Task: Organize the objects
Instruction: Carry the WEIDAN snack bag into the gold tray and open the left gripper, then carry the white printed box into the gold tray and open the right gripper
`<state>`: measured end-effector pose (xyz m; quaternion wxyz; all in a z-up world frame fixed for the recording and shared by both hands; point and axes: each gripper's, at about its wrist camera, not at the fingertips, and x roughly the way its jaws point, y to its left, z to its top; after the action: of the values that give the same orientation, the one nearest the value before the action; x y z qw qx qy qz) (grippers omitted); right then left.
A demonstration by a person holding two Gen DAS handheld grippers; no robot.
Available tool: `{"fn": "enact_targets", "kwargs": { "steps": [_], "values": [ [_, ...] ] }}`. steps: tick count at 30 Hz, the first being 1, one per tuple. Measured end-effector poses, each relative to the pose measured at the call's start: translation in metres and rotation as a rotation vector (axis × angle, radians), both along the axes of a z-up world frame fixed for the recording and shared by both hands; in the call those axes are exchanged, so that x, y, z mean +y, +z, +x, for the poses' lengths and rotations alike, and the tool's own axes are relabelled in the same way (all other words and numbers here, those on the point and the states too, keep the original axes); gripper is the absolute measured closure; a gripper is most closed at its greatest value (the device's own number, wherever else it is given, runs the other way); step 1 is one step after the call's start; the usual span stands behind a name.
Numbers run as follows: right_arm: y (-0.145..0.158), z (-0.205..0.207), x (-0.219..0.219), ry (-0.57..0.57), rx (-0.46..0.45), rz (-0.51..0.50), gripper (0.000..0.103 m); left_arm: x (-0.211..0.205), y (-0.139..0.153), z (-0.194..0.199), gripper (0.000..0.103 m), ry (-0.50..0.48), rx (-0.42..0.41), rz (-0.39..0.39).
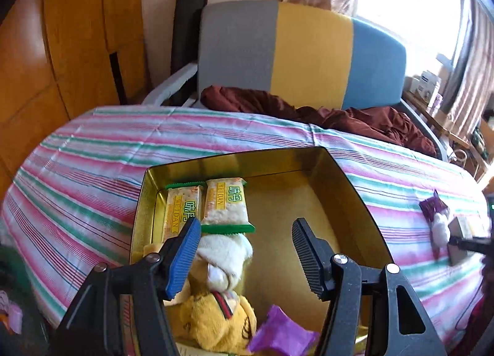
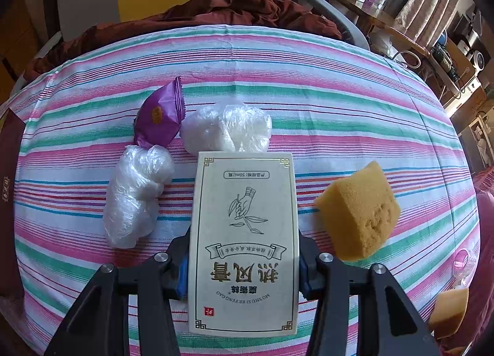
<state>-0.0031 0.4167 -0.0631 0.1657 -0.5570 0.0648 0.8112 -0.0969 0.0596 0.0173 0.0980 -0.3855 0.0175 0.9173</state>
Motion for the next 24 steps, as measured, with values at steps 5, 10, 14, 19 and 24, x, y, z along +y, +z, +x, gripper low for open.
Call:
{"fn": "enact_targets", "kwargs": {
  "steps": [5,10,14,19,24],
  "values": [
    [0.015,0.004,-0.003,-0.010,0.076,0.010,0.052,0.003,0.006,0.024,0.040,-0.020,0.047,-0.015],
    [0.032,0.006,-0.011,-0.011,0.144,0.014,0.052,0.003,0.004,0.036,0.040,-0.034,0.057,-0.032],
    [0.042,0.006,-0.019,-0.010,0.176,0.001,0.052,0.000,0.001,0.044,0.040,-0.041,0.055,-0.032],
    [0.065,0.003,-0.045,0.028,0.231,-0.018,0.052,-0.004,-0.001,0.051,0.040,-0.045,0.057,-0.020],
    [0.098,-0.009,-0.094,0.144,0.301,-0.054,0.052,-0.012,-0.001,0.057,0.040,-0.040,0.063,-0.008]
  ]
}}
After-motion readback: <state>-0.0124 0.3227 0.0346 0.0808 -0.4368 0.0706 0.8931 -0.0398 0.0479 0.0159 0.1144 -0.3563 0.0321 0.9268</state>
